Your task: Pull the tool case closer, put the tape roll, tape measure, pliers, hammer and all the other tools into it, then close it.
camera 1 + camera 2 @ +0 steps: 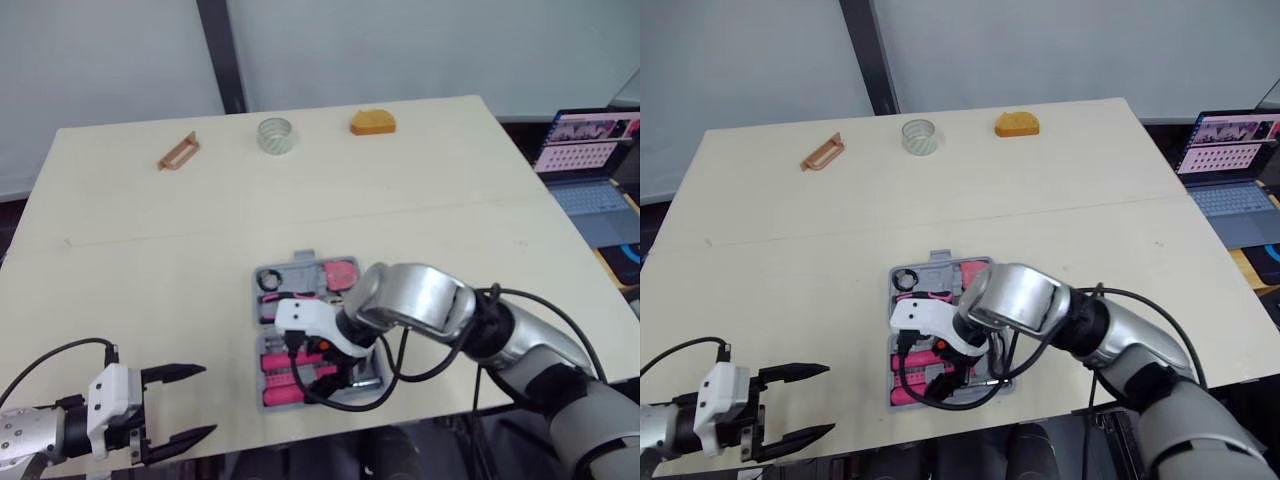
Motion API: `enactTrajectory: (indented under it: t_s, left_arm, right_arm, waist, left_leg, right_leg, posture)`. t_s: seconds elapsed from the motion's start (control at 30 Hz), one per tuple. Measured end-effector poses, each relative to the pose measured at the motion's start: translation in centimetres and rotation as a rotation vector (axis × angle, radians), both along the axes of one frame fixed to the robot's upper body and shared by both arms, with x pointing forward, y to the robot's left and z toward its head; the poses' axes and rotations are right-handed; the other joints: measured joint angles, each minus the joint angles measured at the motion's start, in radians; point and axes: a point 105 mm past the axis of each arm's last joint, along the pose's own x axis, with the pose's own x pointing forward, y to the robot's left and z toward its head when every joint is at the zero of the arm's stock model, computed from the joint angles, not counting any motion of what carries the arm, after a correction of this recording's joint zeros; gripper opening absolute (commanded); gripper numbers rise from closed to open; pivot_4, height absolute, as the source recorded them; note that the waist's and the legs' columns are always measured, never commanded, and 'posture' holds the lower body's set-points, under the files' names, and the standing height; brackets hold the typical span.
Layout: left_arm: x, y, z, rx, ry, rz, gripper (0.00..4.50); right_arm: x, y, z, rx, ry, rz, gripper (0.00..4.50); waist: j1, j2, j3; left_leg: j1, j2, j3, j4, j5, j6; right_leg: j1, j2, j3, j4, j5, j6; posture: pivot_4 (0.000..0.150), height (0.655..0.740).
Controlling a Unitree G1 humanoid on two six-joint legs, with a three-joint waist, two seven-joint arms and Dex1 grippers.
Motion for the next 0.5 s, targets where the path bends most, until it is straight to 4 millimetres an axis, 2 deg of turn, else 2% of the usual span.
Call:
enactTrajectory:
  t_s: [0.13, 0.23, 0.27, 0.37, 0.47, 0.5]
  left_arm:
    - [0.3, -0.2, 0.0, -0.009, -0.012, 0.007, 4.5]
    - [0.4, -0.4, 0.0, -0.018, -0.017, 0.011, 4.5]
    - [0.5, -0.5, 0.0, -0.02, -0.021, 0.011, 4.5]
    - [0.7, -0.5, 0.1, -0.022, -0.028, 0.021, 4.5]
    - [0.7, -0.5, 0.1, -0.024, -0.029, 0.022, 4.5]
    - [0.7, -0.5, 0.1, -0.024, -0.03, 0.022, 4.5]
  right_arm:
    - [0.2, -1.3, -0.5, 0.119, 0.038, -0.066, 4.46]
    - [0.6, -2.6, -1.3, 0.187, 0.054, -0.122, 3.76]
    - [0.7, -2.9, -1.4, 0.203, 0.055, -0.136, 3.38]
    - [0.8, -4.0, -1.6, 0.334, 0.06, -0.179, 1.83]
    - [0.2, -4.3, -1.2, 0.457, 0.007, -0.131, 0.35]
    - [0.1, -4.4, -1.3, 0.475, -0.01, -0.119, 0.35]
  waist:
    - [0.0, -0.001, 0.0]
    - [0.0, -0.001, 0.0]
    - [0.0, -0.001, 0.0]
    - [0.001, -0.001, 0.0]
    - [0.002, -0.001, 0.0]
    - [0.001, -0.002, -0.001]
  left_leg:
    - [0.0, 0.0, 0.001, 0.0, 0.0, 0.0]
    - [0.0, 0.0, 0.002, 0.0, 0.0, 0.0]
    - [0.0, 0.0, 0.002, 0.0, 0.0, 0.0]
    - [0.0, 0.0, 0.004, 0.0, 0.0, 0.001]
    - [0.0, 0.0, 0.005, 0.0, 0.0, 0.001]
    - [0.0, 0.0, 0.005, 0.0, 0.0, 0.001]
  right_leg:
    - [0.0, 0.0, 0.0, -0.001, 0.0, 0.0]
    - [0.0, 0.0, 0.0, -0.002, 0.0, 0.0]
    - [0.0, 0.0, 0.0, -0.002, 0.0, 0.0]
    - [0.0, 0.0, 0.0, -0.004, 0.0, 0.0]
    - [0.001, 0.0, 0.0, -0.006, 0.0, 0.0]
    - [0.001, 0.0, 0.0, -0.006, 0.0, 0.0]
  posture:
    - [0.15, 0.74]
    - [0.15, 0.74]
    - [0.15, 0.74]
    - [0.15, 0.74]
    - [0.15, 0.74]
    - [0.15, 0.74]
